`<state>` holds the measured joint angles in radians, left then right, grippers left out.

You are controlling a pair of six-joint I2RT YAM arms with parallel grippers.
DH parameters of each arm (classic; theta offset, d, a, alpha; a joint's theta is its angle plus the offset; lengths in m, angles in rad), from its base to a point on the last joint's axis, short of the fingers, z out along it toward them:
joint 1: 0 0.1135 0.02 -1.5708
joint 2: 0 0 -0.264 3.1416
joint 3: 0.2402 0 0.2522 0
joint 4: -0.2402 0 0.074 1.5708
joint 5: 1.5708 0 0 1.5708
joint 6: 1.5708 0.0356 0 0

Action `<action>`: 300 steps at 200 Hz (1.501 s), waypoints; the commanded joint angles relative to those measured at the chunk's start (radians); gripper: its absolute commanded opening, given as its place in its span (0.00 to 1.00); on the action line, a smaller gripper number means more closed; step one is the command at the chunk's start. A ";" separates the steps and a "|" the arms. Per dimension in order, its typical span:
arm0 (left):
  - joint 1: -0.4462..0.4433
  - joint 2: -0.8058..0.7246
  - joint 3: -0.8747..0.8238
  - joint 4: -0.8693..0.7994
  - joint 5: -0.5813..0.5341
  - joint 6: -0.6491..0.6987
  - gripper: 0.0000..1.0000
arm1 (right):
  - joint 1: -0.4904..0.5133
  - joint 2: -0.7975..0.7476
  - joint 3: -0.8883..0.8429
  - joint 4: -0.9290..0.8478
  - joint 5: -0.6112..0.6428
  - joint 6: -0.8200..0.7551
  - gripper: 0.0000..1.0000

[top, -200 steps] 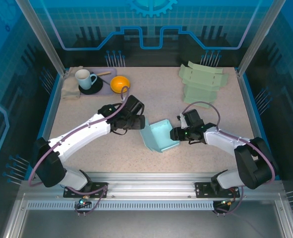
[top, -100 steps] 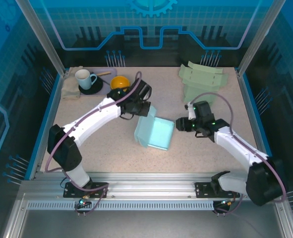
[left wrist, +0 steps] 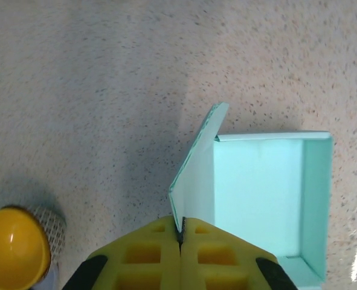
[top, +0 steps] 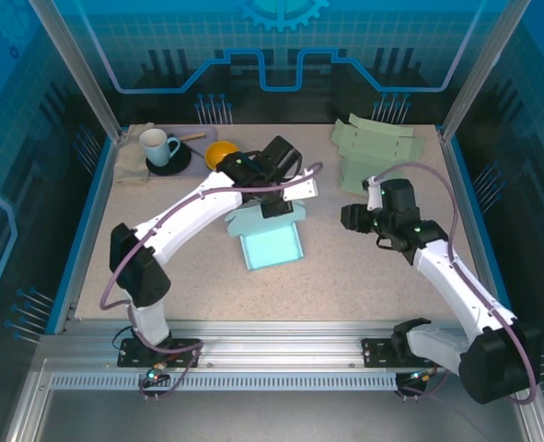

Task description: Fold the paper box

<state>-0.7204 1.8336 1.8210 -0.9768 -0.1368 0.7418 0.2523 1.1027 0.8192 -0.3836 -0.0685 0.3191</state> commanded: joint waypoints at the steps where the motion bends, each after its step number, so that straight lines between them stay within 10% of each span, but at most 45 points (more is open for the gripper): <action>1: -0.022 0.050 0.023 0.038 -0.014 0.118 0.10 | -0.013 0.030 -0.051 0.032 -0.040 0.053 0.53; 39: -0.022 0.085 0.033 0.132 -0.138 0.030 0.32 | -0.007 0.071 -0.088 0.087 -0.070 0.026 0.53; 102: 0.055 -0.165 -0.186 0.265 0.014 -0.348 0.63 | 0.157 0.127 -0.083 0.254 -0.073 -0.180 0.49; 177: 0.293 -0.483 -0.586 0.408 0.176 -0.938 0.68 | 0.240 0.257 0.022 0.229 -0.081 -0.281 0.47; 251: 0.458 -0.529 -0.750 0.536 0.331 -1.205 0.73 | 0.272 0.368 0.097 0.233 -0.124 -0.312 0.20; 274: 0.460 -0.537 -0.782 0.603 0.387 -1.200 0.73 | 0.272 0.373 0.109 0.236 -0.098 -0.318 0.00; 300: 0.460 -0.547 -0.829 0.651 0.411 -1.136 0.70 | 0.272 0.375 0.124 0.236 -0.071 -0.352 0.00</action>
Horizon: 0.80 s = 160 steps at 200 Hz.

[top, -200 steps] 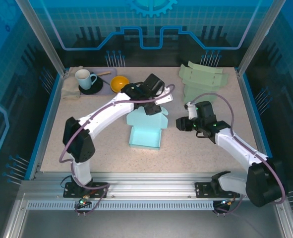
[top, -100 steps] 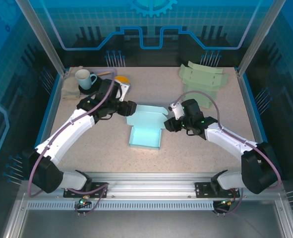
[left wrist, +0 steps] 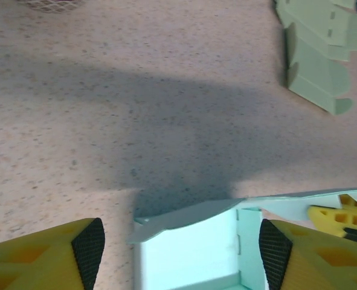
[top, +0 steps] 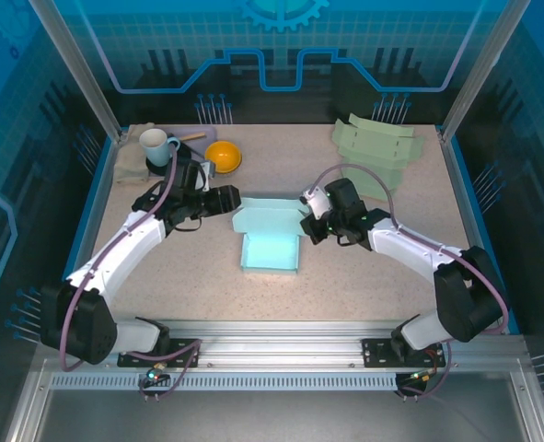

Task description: Fold the paper box

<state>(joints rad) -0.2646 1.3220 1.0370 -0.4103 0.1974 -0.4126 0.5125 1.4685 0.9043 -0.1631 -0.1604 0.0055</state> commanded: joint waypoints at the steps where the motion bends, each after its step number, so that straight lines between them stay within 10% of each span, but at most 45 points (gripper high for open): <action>1: 0.005 -0.036 -0.048 0.086 0.078 0.020 0.70 | 0.012 0.009 0.039 0.015 0.022 -0.039 0.00; 67: 0.040 -0.024 -0.135 0.263 0.043 -0.046 0.99 | 0.006 0.009 0.034 0.043 0.051 -0.197 0.00; 160: 0.040 0.144 0.027 0.158 0.032 -0.504 0.99 | 0.001 -0.005 -0.012 0.150 0.093 -0.246 0.00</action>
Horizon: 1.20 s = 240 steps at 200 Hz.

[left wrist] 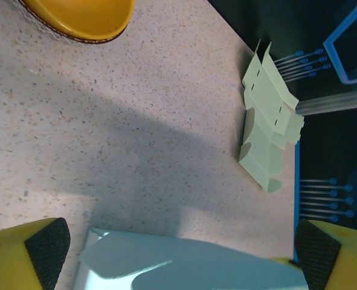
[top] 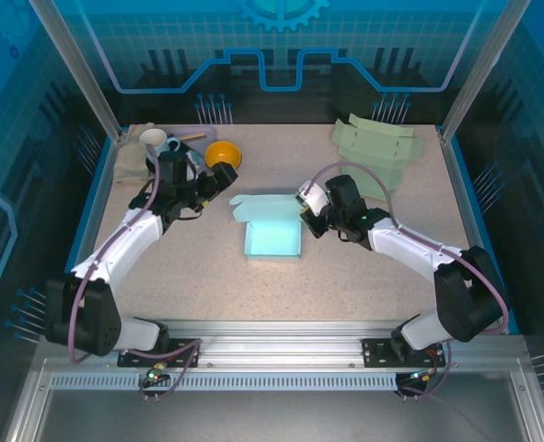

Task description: Fold the paper box

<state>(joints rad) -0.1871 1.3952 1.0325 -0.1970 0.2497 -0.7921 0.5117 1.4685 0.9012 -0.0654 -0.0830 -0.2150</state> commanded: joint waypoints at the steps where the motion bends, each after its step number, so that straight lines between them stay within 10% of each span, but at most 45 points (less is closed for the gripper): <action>1: -0.040 0.073 0.033 -0.055 -0.022 -0.125 0.99 | 0.002 -0.005 -0.009 0.053 0.015 -0.024 0.00; 240: -0.307 0.175 -0.023 -0.053 -0.223 -0.242 0.76 | 0.201 0.018 -0.106 0.140 0.355 0.605 0.00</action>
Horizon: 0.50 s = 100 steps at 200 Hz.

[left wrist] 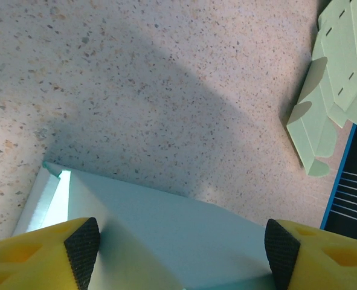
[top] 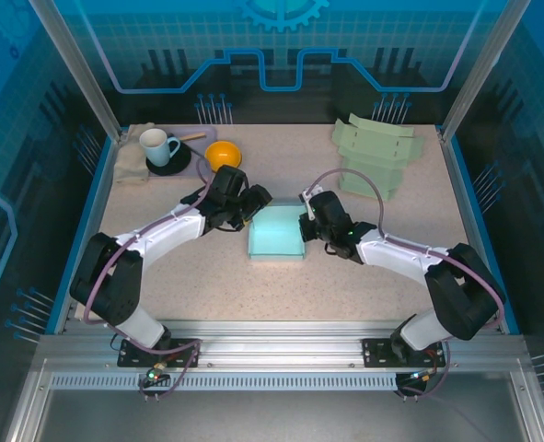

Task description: Fold the paper box

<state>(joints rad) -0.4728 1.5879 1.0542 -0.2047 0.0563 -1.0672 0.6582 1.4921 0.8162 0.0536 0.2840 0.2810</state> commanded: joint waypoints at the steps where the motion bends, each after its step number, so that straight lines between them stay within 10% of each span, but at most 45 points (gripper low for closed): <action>1: -0.022 -0.019 -0.046 -0.048 -0.031 0.034 0.76 | 0.055 -0.006 -0.020 0.021 -0.011 0.113 0.00; 100: -0.022 -0.013 -0.007 0.008 -0.095 0.113 0.76 | 0.116 0.068 0.128 0.077 0.109 0.008 0.00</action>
<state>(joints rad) -0.4744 1.5494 1.0130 -0.1970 -0.0307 -1.0325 0.7479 1.5120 0.8417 0.0437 0.3893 0.3737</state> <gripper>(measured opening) 0.760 0.044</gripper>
